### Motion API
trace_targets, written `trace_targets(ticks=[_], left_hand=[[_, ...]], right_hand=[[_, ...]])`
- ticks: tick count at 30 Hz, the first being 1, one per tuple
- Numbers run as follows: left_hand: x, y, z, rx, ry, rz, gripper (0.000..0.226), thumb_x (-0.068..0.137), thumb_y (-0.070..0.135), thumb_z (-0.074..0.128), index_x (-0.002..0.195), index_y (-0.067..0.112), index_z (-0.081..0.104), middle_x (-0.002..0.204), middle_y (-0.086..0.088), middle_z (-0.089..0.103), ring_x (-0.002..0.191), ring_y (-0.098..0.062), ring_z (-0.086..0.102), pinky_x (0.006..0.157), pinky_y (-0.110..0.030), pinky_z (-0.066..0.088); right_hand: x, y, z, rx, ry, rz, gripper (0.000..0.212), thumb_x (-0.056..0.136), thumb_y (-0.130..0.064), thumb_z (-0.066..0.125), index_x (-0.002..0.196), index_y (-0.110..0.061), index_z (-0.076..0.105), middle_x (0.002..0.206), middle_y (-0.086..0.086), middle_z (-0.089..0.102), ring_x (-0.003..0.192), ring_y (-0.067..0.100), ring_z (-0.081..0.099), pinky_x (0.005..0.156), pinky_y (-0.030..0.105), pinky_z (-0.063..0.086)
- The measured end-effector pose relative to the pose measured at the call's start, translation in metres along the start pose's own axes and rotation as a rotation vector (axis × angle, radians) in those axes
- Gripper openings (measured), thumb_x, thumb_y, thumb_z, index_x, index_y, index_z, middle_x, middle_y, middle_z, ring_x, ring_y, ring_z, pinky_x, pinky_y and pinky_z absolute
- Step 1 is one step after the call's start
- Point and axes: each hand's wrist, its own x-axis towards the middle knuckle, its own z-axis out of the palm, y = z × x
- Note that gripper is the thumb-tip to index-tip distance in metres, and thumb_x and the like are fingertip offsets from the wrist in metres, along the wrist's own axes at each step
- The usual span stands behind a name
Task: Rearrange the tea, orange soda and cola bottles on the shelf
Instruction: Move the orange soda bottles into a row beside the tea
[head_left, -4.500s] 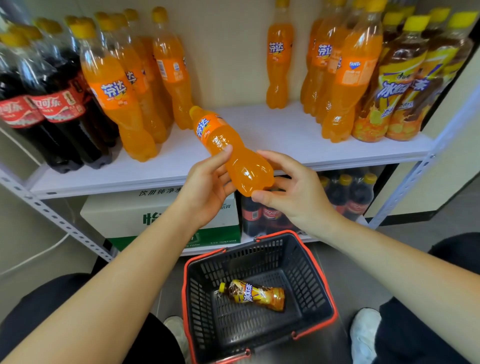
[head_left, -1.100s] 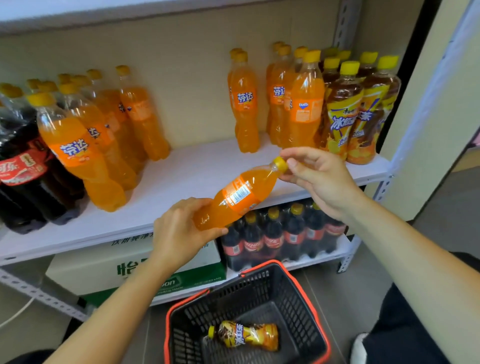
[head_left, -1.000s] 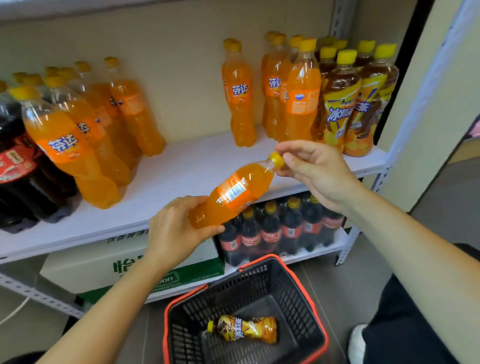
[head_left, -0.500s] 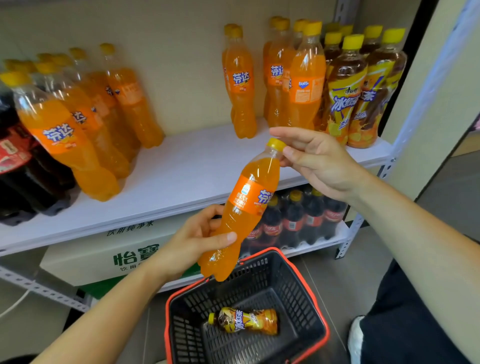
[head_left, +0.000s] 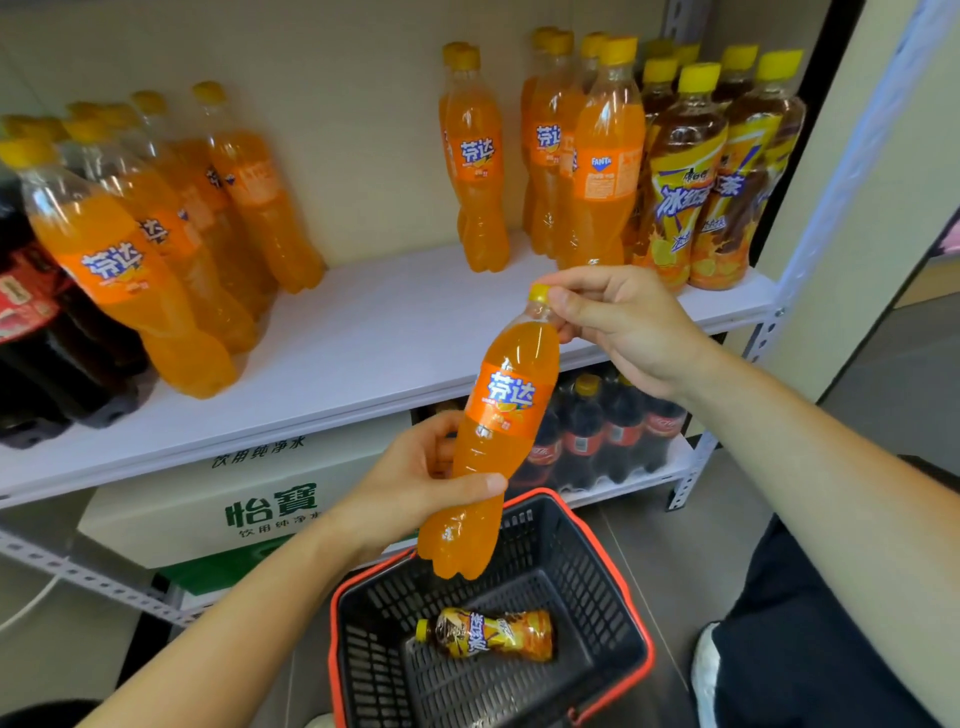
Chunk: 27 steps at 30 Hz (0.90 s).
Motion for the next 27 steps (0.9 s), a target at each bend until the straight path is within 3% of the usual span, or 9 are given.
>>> trace_targets(ticks=[4,7,12,16,20,23,27], left_hand=[[0.005,-0.001,0.001,0.031,0.063,-0.004,0.068,0.07,0.023,0.09,0.128,0.02,0.055,0.11,-0.001,0.078,0.1,-0.021,0.075,0.08,-0.031,0.06],[0.006,-0.001,0.001,-0.038,0.066,0.004,0.064,0.071,0.022,0.083,0.129,0.018,0.056,0.111,-0.006,0.077,0.101,-0.025,0.075,0.082,-0.033,0.061],[0.007,0.006,0.001,-0.185,0.092,0.015,0.061,0.076,0.019,0.087,0.129,0.018,0.056,0.11,-0.007,0.078,0.097,-0.023,0.076,0.074,-0.025,0.059],[0.008,0.01,0.001,-0.194,0.143,0.032,0.059,0.077,0.02,0.085,0.129,0.018,0.057,0.107,-0.004,0.078,0.092,-0.019,0.076,0.071,-0.023,0.059],[0.006,0.01,0.0,-0.242,0.091,0.027,0.054,0.083,0.02,0.081,0.132,0.019,0.057,0.112,-0.007,0.077,0.098,-0.022,0.076,0.076,-0.026,0.059],[0.004,0.011,-0.003,-0.319,0.014,0.018,0.054,0.084,0.024,0.07,0.136,0.018,0.058,0.123,-0.017,0.072,0.11,-0.032,0.071,0.086,-0.036,0.06],[0.002,0.016,-0.008,-0.406,-0.131,0.02,0.065,0.074,0.043,0.087,0.131,0.02,0.066,0.13,-0.019,0.068,0.116,-0.033,0.067,0.094,-0.04,0.058]], right_hand=[[0.0,0.006,0.004,-0.009,0.057,-0.023,0.022,0.092,-0.004,0.067,0.112,-0.011,0.072,0.079,-0.001,0.076,0.074,0.012,0.069,0.07,0.024,0.056],[0.0,0.008,0.008,0.016,0.119,-0.038,0.025,0.093,-0.002,0.067,0.117,-0.008,0.07,0.088,0.0,0.078,0.079,0.01,0.071,0.072,0.022,0.056],[-0.003,0.011,0.016,0.087,0.113,-0.066,0.034,0.092,0.0,0.068,0.124,-0.014,0.066,0.12,0.007,0.073,0.102,0.02,0.073,0.083,0.029,0.059],[-0.009,0.017,0.029,-0.039,0.131,-0.075,0.048,0.086,-0.013,0.079,0.129,-0.024,0.059,0.116,0.001,0.071,0.097,0.014,0.073,0.074,0.026,0.059],[-0.011,0.019,0.038,0.023,0.114,0.056,0.06,0.078,-0.034,0.076,0.132,-0.015,0.058,0.107,0.002,0.076,0.096,0.015,0.074,0.076,0.029,0.058],[-0.01,0.017,0.038,0.1,0.035,0.105,0.05,0.083,-0.038,0.067,0.127,-0.014,0.064,0.105,0.003,0.077,0.095,0.016,0.072,0.079,0.033,0.058],[-0.009,0.01,0.038,0.195,-0.087,0.156,0.048,0.096,-0.039,0.054,0.134,-0.011,0.062,0.125,0.016,0.068,0.11,0.026,0.065,0.092,0.043,0.054]])
